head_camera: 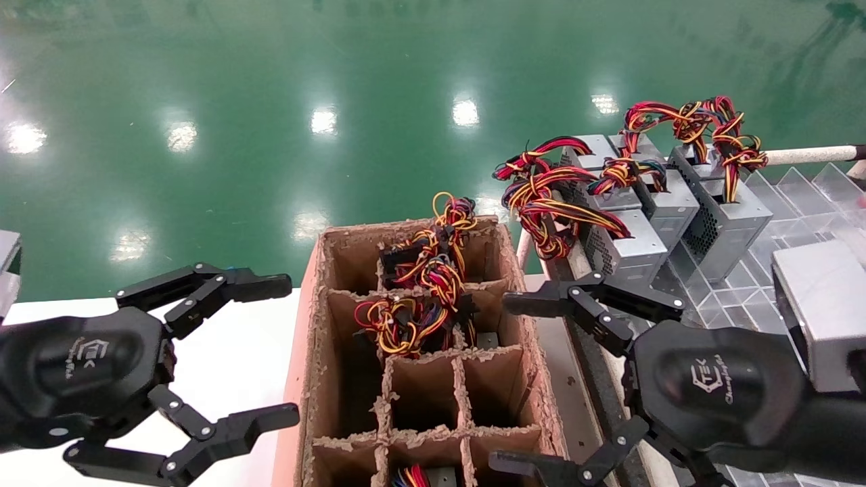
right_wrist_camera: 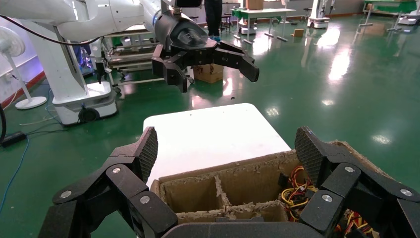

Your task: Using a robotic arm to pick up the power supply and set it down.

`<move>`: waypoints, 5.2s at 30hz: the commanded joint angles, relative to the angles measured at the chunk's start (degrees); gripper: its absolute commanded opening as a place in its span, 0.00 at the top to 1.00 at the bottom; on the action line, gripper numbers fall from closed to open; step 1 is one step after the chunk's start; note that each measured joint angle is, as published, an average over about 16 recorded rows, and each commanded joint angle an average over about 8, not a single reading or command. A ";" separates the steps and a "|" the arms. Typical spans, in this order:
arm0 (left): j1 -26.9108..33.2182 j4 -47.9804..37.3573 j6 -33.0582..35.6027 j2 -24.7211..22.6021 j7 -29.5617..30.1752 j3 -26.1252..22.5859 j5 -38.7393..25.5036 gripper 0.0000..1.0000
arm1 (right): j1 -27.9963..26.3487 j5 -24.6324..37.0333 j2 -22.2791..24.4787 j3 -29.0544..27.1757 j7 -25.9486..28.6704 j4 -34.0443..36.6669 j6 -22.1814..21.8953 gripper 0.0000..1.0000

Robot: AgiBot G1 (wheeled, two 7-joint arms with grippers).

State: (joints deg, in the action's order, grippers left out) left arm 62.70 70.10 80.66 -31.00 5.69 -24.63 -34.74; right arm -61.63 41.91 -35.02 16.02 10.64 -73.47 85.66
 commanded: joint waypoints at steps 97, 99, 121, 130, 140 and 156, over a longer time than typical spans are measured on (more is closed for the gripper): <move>0.00 0.00 0.00 0.00 0.00 0.00 0.00 1.00 | -46.40 39.00 -36.28 30.66 -62.10 64.62 4.91 1.00; 0.00 0.00 0.00 0.00 0.00 0.00 0.00 1.00 | -46.49 38.87 -36.22 30.85 -62.37 64.99 4.97 1.00; 0.00 0.00 0.00 0.00 0.00 0.00 0.00 1.00 | -47.64 33.48 -33.47 32.13 -63.29 62.18 5.88 1.00; 0.00 0.00 0.00 0.00 0.00 0.00 0.00 1.00 | -47.89 26.20 -28.09 33.55 -60.53 51.62 5.99 1.00; 0.00 0.00 0.00 0.00 0.00 0.00 0.00 1.00 | -49.42 17.97 -19.43 33.99 -56.43 34.75 4.21 1.00; 0.00 0.00 0.00 0.00 0.00 0.00 0.00 1.00 | -54.09 14.43 -9.90 29.23 -51.36 21.18 -1.92 1.00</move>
State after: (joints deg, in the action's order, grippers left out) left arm 62.70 70.10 80.66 -31.00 5.69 -24.63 -34.74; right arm -115.85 56.53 -45.01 45.31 -40.64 -52.08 83.66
